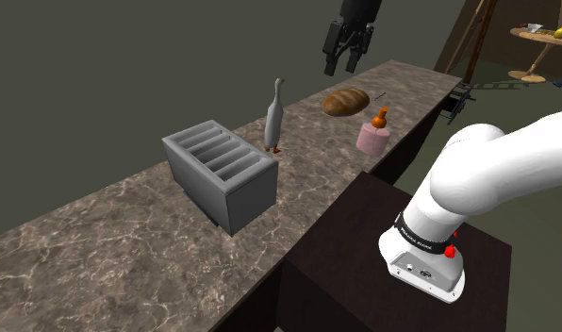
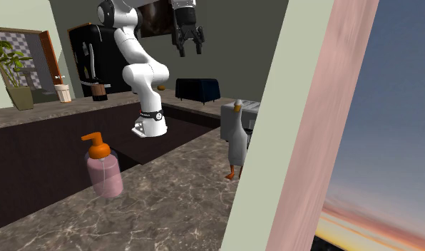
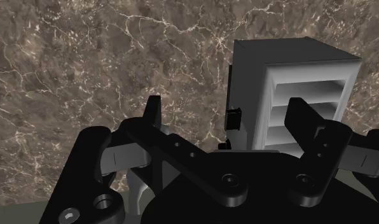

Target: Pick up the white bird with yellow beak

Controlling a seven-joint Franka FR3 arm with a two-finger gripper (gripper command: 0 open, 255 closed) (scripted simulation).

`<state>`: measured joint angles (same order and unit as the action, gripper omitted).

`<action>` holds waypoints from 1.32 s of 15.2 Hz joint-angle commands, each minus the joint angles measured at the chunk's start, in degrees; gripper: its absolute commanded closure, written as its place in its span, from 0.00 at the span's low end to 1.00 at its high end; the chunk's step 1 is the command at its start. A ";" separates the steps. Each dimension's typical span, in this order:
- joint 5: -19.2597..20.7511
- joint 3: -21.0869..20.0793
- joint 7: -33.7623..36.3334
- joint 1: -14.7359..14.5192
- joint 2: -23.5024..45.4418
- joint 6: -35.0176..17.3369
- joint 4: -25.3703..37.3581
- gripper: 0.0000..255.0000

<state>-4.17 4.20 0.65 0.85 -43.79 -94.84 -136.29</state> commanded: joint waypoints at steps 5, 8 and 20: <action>0.31 3.05 -4.07 -0.09 8.15 -4.88 3.02 0.00; -0.07 5.24 -7.19 -0.34 14.56 -7.94 6.13 0.00; -7.28 12.15 -20.49 -0.74 42.09 -13.41 25.79 0.00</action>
<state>-10.41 15.84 -18.51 -0.01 -4.76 -108.39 -113.35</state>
